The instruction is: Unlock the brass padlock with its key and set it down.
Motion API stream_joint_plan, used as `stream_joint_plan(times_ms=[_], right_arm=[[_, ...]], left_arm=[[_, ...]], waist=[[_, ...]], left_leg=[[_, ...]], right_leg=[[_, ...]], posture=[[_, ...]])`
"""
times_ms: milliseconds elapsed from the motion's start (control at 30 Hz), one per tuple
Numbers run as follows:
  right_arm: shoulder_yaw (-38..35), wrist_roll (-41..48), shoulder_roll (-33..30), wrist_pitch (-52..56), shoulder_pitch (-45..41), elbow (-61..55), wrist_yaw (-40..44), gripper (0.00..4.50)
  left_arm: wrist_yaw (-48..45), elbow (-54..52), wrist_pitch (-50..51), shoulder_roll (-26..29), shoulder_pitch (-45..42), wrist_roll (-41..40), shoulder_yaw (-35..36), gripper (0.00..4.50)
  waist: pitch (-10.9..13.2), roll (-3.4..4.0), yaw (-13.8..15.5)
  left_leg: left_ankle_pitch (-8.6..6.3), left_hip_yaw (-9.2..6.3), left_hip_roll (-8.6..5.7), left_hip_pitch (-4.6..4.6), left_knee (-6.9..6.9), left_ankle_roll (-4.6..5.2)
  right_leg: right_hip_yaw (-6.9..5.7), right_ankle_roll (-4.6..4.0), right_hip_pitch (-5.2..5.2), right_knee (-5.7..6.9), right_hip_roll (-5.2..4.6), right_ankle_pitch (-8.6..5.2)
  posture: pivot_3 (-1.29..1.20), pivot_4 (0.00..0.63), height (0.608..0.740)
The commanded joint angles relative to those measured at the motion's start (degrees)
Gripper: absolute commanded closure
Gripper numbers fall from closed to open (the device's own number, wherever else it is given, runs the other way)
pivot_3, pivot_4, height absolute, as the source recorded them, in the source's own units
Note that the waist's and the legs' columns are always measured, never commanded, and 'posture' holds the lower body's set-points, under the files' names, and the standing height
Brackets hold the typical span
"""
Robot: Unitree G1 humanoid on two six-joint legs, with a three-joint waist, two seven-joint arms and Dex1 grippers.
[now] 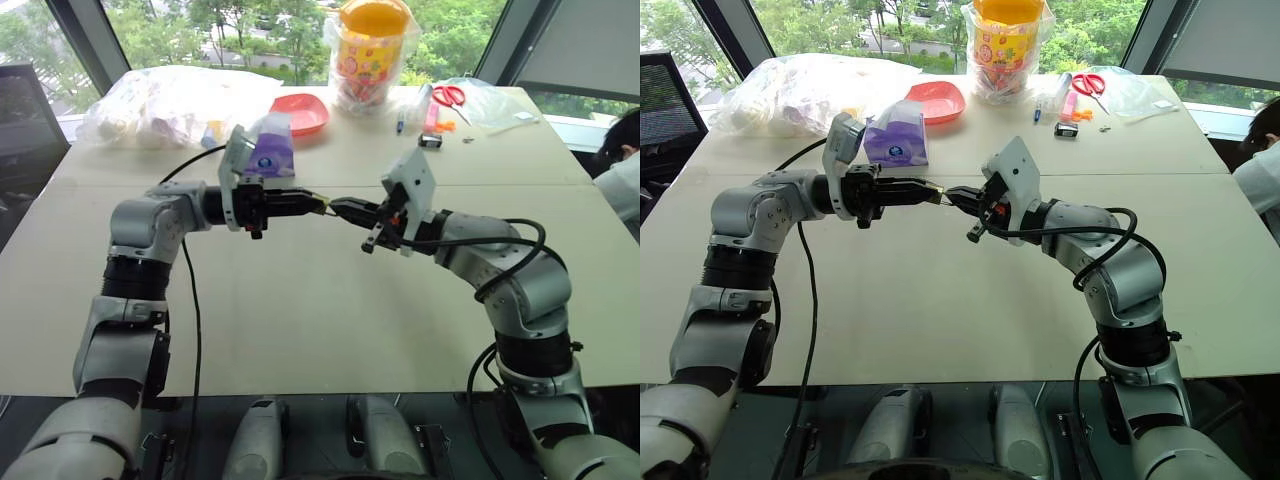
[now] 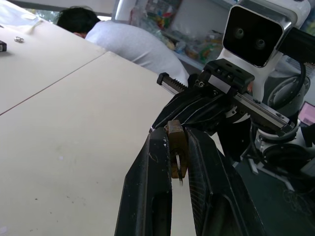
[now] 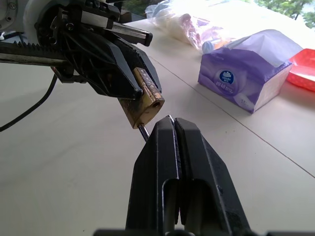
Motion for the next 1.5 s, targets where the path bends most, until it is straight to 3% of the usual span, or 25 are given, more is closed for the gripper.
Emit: stream_joint_plan(times_ms=[33, 500, 833, 900, 967, 1033, 1167, 1300, 1500], right_arm=[[-1.15, 3.58, -0.23, 2.88, 0.36, -0.57, 0.68, 4.47], [-3.61, 11.59, -1.05, 9.62, 1.03, 0.53, 0.67, 4.47], [-2.24, 11.26, -3.37, 9.33, 0.97, 1.80, 1.25, 4.47], [0.91, 6.61, -8.22, 5.85, 3.25, 1.56, 2.56, 4.47], [2.98, 1.01, -16.93, -0.36, 7.47, 0.79, 6.06, 4.47], [0.92, -0.27, -23.09, -3.46, 10.37, -0.02, 8.70, 4.47], [-3.02, 0.82, -29.10, -4.34, 12.99, -3.79, 11.56, 4.47], [-2.40, -0.31, -30.97, -4.71, 14.09, -7.07, 11.37, 4.47], [-1.85, -0.15, -28.85, -2.85, 14.73, -10.26, 8.28, 4.47]], left_arm=[[-1.59, -3.16, -0.33, 0.60, -1.00, -2.40, 1.36, 4.50], [-4.95, -7.74, 1.75, 2.41, -0.06, -4.11, 0.18, 4.50], [-2.54, -5.95, 0.35, 1.91, -0.29, -3.43, 0.55, 4.50], [0.55, -3.07, 0.03, 0.79, -1.14, -2.52, 1.08, 4.50], [4.95, -0.03, 0.57, -1.86, -0.90, -2.30, 1.88, 4.50], [8.24, 2.16, -0.56, -4.30, 0.55, -0.33, 0.39, 4.50], [12.27, 7.46, -0.81, -9.46, 1.19, 3.27, -3.02, 4.50], [15.34, 16.03, 0.25, -14.93, -1.58, 4.84, -3.18, 4.50], [19.61, 28.51, -0.87, -19.26, -6.43, 9.81, -3.45, 4.50]], waist=[[0.00, 0.00, 0.00], [0.00, 0.00, 0.01], [0.00, 0.00, -0.01], [0.00, 0.00, 0.25], [0.00, 0.00, 0.95], [0.01, -0.01, 1.41], [0.02, -0.02, 1.38], [0.04, -0.08, 1.23], [0.04, -0.08, 1.38]], left_leg=[[0.00, 0.00, 0.00, 0.00, 0.00, 0.00], [0.00, -0.09, 0.02, -0.03, -0.02, 0.00], [0.00, -0.08, 0.01, -0.03, -0.02, 0.00], [0.00, -0.08, 0.00, -0.03, -0.02, 0.00], [0.00, -0.05, -0.06, -0.07, -0.01, 0.00], [-0.01, 0.05, -0.15, -0.13, 0.00, 0.02], [-0.07, 0.20, -0.19, -0.14, 0.00, 0.12], [-0.07, 0.13, -0.13, -0.10, 0.00, 0.12], [-0.07, 0.12, -0.14, -0.11, 0.02, 0.12]], right_leg=[[0.00, 0.00, 0.00, 0.00, 0.00, 0.00], [0.00, -0.12, 0.00, -0.07, -0.01, -0.07], [0.01, -0.09, 0.00, -0.08, -0.01, -0.06], [0.00, -0.07, 0.00, -0.09, -0.02, -0.05], [-0.02, -0.10, 0.02, -0.19, -0.05, -0.08], [-0.02, 0.07, 0.04, -0.27, -0.11, -0.17], [0.06, 0.15, 0.03, -0.30, -0.13, -0.09], [0.03, 0.17, 0.03, -0.28, -0.02, -0.10], [0.02, 0.16, 0.03, -0.28, -0.05, -0.11]], posture=[[0.00, 0.150, 0.740], [0.00, 0.150, 0.740], [0.00, 0.150, 0.740], [0.00, 0.150, 0.740], [0.00, 0.150, 0.740], [0.00, 0.150, 0.740], [0.00, 0.150, 0.740], [0.00, 0.150, 0.740], [0.00, 0.150, 0.740]])
